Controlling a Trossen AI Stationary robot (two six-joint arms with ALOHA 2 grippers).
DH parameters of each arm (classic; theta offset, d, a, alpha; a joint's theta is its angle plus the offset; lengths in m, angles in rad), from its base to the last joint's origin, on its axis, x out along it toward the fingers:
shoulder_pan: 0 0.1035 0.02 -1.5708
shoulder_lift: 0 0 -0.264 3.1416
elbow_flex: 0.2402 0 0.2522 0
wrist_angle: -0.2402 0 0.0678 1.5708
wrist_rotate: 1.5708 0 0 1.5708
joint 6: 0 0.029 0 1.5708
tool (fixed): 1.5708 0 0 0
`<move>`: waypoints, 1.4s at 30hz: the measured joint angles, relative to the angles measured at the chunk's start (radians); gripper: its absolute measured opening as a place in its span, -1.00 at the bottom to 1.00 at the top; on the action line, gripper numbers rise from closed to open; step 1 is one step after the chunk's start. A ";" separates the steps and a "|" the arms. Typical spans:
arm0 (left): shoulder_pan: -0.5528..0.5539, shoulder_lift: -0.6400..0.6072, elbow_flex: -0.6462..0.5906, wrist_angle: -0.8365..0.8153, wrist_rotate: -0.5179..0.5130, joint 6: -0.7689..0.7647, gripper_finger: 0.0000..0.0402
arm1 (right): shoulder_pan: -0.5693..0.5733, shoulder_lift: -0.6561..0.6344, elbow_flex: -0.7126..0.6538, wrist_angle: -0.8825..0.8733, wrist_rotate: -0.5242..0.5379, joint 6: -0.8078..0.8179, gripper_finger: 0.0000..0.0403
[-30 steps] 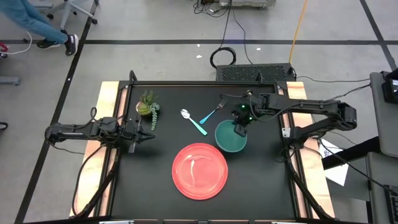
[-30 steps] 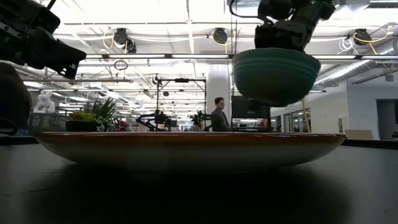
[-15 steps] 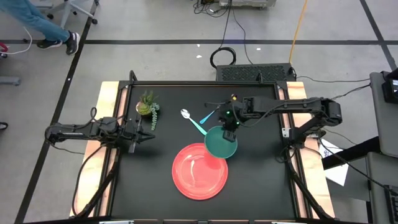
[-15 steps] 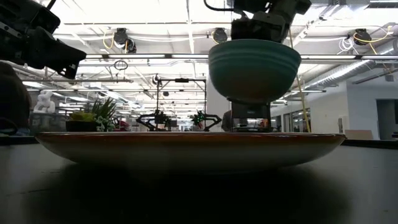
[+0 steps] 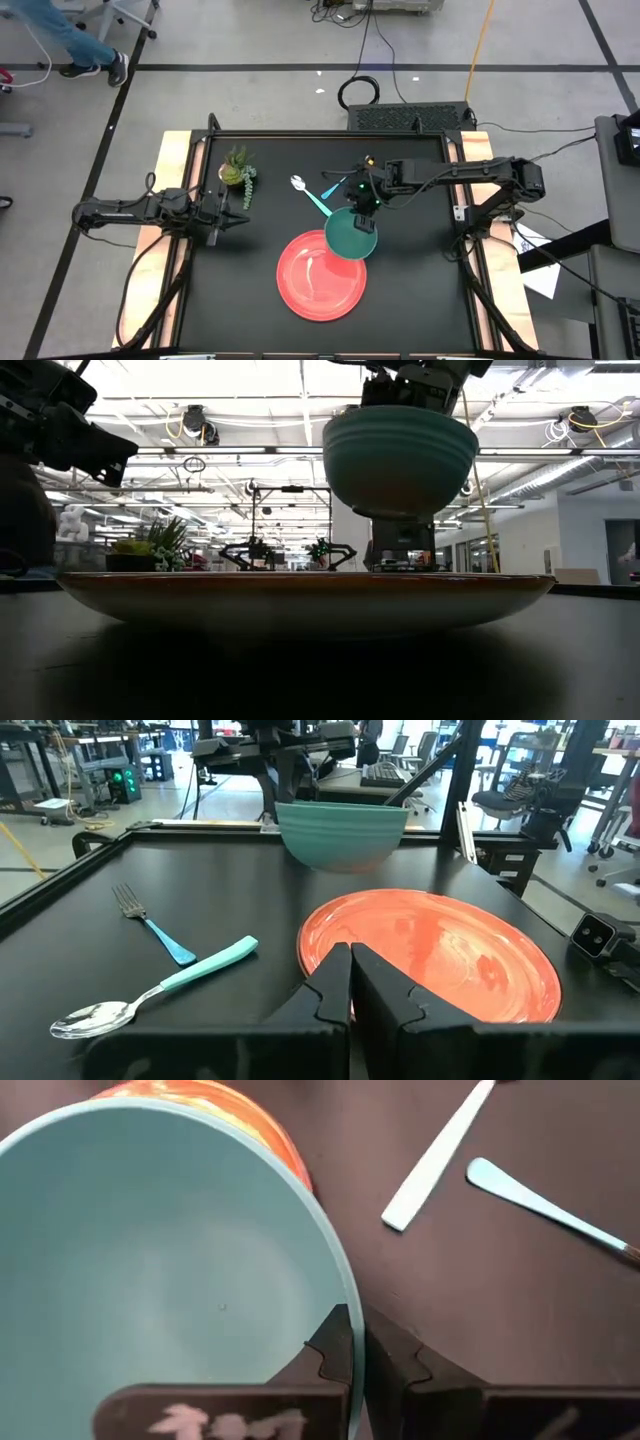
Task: Set table place
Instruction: Put the green bowl on the orange plate
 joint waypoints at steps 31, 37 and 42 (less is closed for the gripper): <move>0.000 0.000 0.000 0.000 -0.005 -0.008 -0.93 | 0.113 0.187 0.017 0.178 -0.052 0.047 -1.00; 0.000 0.000 0.000 0.000 -0.005 -0.008 -0.93 | 0.154 0.269 0.120 0.138 -0.053 0.022 -1.00; 0.000 0.000 0.000 0.000 -0.005 -0.012 -0.93 | 0.181 0.316 0.231 0.064 -0.051 -0.016 -1.00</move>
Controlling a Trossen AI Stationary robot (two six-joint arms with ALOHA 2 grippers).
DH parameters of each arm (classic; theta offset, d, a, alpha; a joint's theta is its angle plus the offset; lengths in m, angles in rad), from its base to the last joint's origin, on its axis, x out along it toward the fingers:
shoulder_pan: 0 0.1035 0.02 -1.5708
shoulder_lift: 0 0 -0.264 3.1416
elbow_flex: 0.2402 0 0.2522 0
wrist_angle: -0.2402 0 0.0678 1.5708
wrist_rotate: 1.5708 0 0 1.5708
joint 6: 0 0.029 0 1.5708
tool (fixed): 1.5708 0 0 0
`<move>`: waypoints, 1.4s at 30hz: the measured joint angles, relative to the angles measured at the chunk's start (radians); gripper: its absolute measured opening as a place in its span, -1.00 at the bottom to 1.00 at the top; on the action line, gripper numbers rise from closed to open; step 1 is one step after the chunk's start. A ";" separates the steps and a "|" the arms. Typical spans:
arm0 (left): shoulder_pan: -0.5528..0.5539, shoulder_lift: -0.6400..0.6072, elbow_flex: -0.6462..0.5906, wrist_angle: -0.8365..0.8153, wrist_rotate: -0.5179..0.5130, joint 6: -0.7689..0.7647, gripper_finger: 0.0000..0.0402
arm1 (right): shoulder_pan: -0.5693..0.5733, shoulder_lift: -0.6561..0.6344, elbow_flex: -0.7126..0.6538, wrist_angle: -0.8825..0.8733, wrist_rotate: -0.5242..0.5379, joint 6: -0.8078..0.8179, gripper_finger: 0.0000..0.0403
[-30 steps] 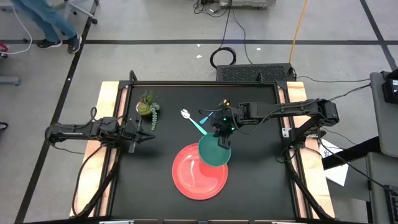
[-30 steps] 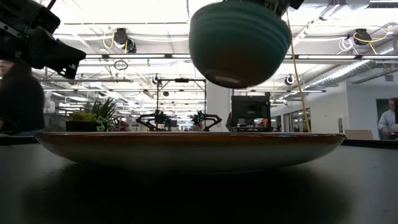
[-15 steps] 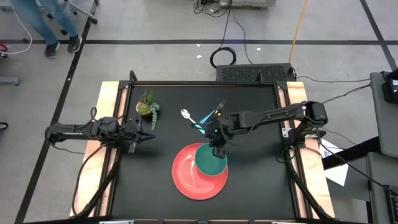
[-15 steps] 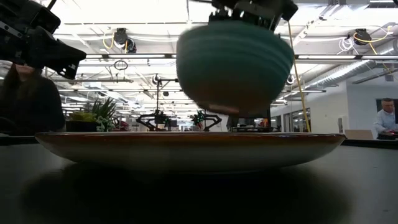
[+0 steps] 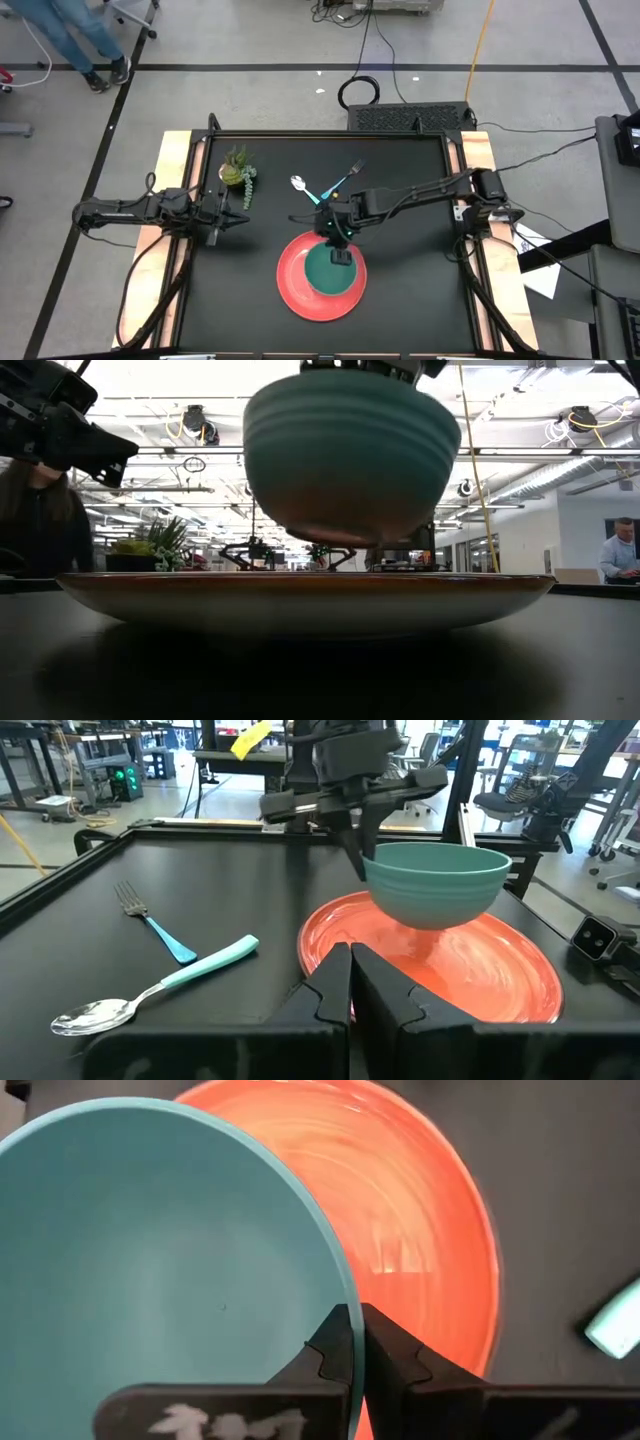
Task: Set table place
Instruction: Put the green bowl on the orange plate
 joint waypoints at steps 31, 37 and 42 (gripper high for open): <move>0.000 0.000 0.000 0.000 0.001 -0.008 -0.93 | -0.017 0.000 0.039 -0.052 0.003 0.010 -1.00; 0.000 0.000 0.000 0.000 0.001 -0.009 -0.93 | -0.018 0.000 0.078 -0.053 0.003 0.010 -1.00; 0.000 0.000 0.000 0.000 0.001 -0.008 -0.93 | -0.021 0.012 0.083 -0.037 0.002 0.010 -1.00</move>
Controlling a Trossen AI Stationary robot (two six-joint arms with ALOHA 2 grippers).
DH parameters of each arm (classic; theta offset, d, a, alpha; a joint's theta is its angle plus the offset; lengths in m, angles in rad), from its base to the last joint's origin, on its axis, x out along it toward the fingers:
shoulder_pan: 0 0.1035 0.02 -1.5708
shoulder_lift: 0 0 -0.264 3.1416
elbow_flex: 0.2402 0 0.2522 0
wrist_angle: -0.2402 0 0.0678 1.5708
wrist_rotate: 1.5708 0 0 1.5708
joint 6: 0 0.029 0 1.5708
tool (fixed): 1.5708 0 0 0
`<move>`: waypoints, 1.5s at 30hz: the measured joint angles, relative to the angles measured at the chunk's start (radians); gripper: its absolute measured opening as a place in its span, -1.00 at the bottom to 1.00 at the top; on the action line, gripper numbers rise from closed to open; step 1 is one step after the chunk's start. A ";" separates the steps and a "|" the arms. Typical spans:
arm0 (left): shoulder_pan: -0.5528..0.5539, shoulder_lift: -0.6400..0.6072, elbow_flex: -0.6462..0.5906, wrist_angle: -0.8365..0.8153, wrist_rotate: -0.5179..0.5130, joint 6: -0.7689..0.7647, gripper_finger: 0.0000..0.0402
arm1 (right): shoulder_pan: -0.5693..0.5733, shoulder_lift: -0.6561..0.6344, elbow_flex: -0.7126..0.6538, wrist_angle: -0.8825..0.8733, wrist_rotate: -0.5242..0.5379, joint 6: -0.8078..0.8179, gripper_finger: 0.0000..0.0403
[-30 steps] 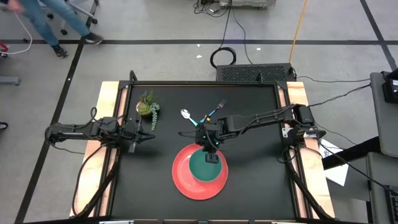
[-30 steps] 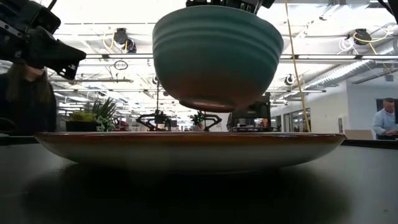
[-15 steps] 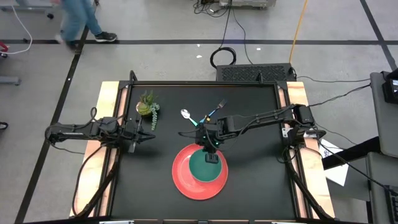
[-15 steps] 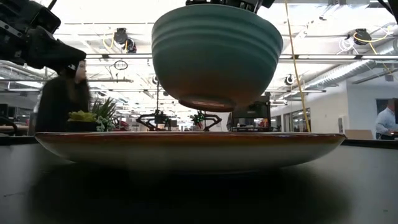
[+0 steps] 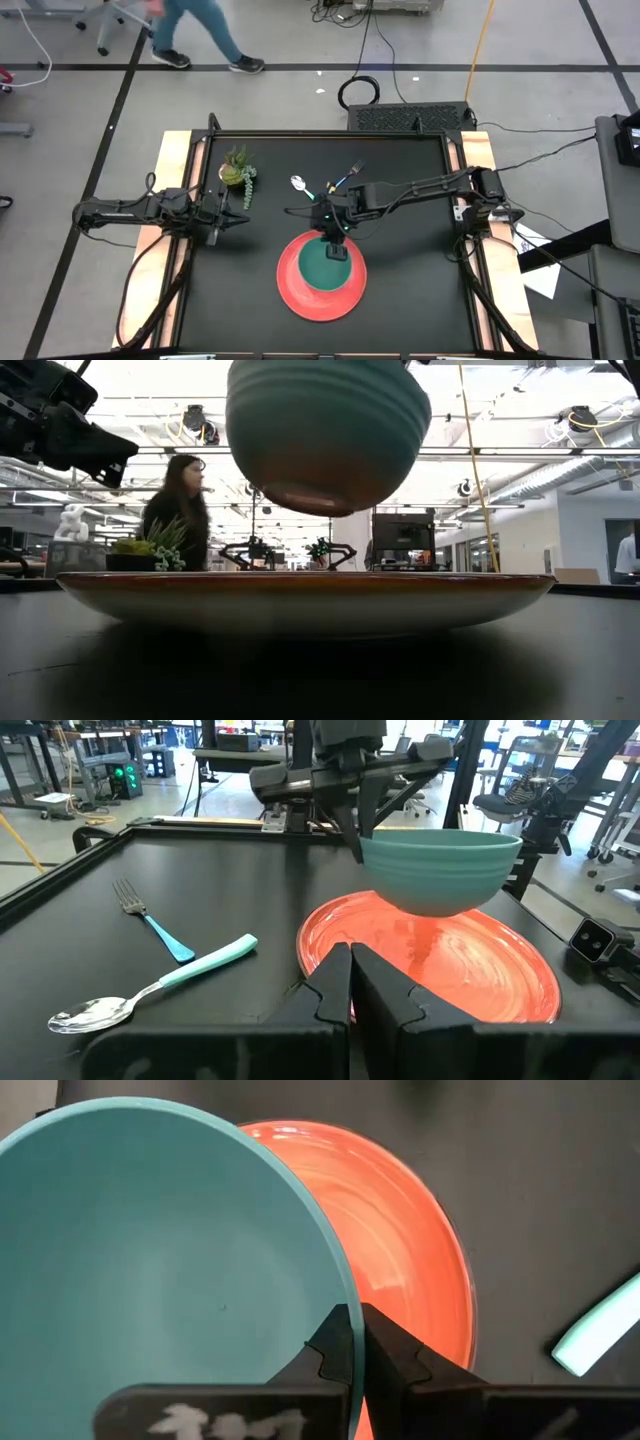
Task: Set table place
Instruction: Put the green bowl on the orange plate
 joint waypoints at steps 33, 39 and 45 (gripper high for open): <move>0.000 0.000 0.000 -0.001 0.001 -0.009 -0.93 | 0.025 0.082 -0.002 -0.040 0.007 0.002 -1.00; 0.000 0.000 0.000 -0.001 0.001 -0.008 -0.93 | 0.026 0.091 -0.001 -0.038 0.007 0.022 -1.00; 0.000 0.000 0.000 -0.001 0.001 -0.009 -0.93 | 0.025 0.089 -0.001 -0.039 0.006 0.021 -1.00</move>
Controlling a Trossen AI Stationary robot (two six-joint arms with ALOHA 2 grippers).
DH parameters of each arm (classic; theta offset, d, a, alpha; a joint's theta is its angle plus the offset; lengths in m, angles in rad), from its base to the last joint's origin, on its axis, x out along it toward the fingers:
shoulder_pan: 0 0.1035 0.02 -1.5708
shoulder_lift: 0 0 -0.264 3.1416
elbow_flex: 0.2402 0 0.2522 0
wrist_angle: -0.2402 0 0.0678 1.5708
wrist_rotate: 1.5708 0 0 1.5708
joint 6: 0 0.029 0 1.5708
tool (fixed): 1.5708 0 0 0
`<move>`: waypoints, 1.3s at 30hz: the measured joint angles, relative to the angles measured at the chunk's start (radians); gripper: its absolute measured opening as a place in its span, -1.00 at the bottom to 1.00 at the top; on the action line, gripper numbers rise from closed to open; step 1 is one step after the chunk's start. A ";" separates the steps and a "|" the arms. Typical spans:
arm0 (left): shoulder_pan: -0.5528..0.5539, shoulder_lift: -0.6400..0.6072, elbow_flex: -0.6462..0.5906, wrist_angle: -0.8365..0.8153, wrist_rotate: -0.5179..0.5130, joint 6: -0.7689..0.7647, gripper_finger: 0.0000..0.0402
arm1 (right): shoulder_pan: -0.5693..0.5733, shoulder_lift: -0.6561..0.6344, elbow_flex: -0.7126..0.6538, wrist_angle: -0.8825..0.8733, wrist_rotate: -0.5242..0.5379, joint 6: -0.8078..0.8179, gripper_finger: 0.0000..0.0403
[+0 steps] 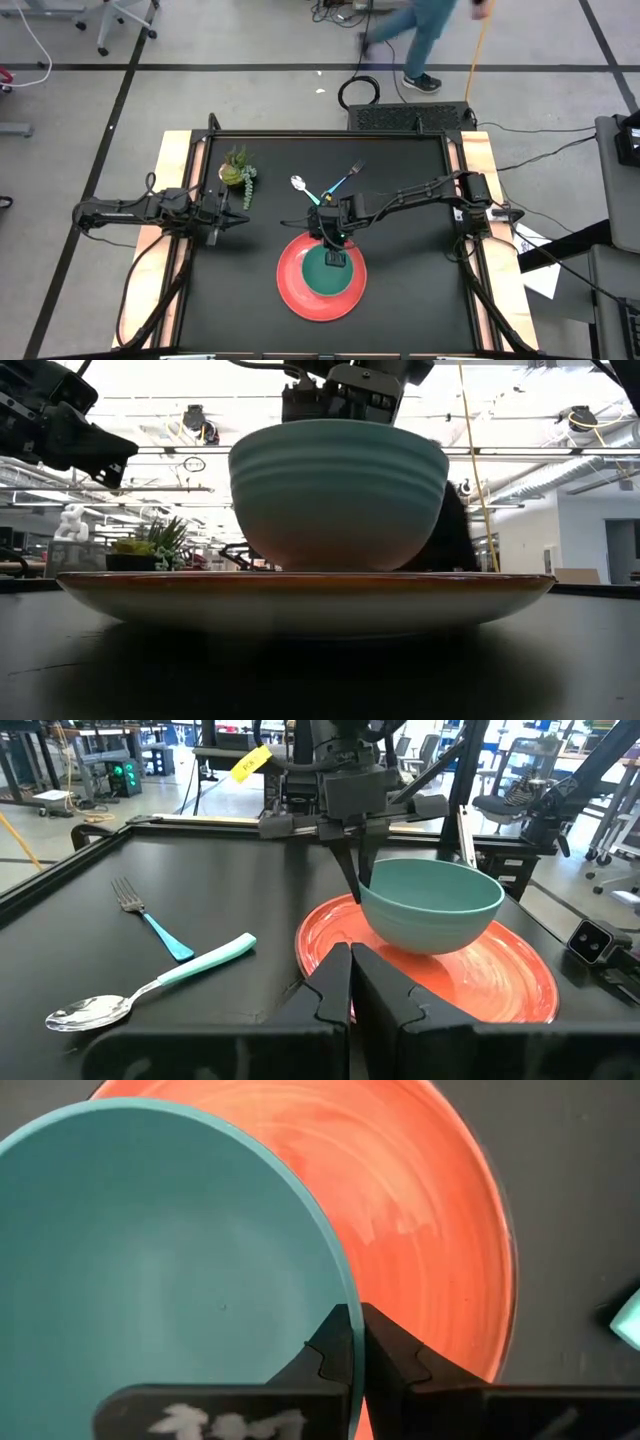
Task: Set table place
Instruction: Put the green bowl on the orange plate
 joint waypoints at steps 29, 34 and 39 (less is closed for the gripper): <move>0.000 0.000 0.000 -0.001 0.000 0.001 -0.93 | -0.001 0.011 -0.039 0.073 0.024 0.007 -1.00; 0.000 0.000 0.000 -0.002 0.000 0.001 -0.93 | -0.013 0.011 -0.056 0.068 0.019 0.021 -1.00; 0.000 0.000 0.000 -0.002 0.000 0.001 -0.93 | -0.014 0.011 -0.056 0.034 0.019 0.024 -1.00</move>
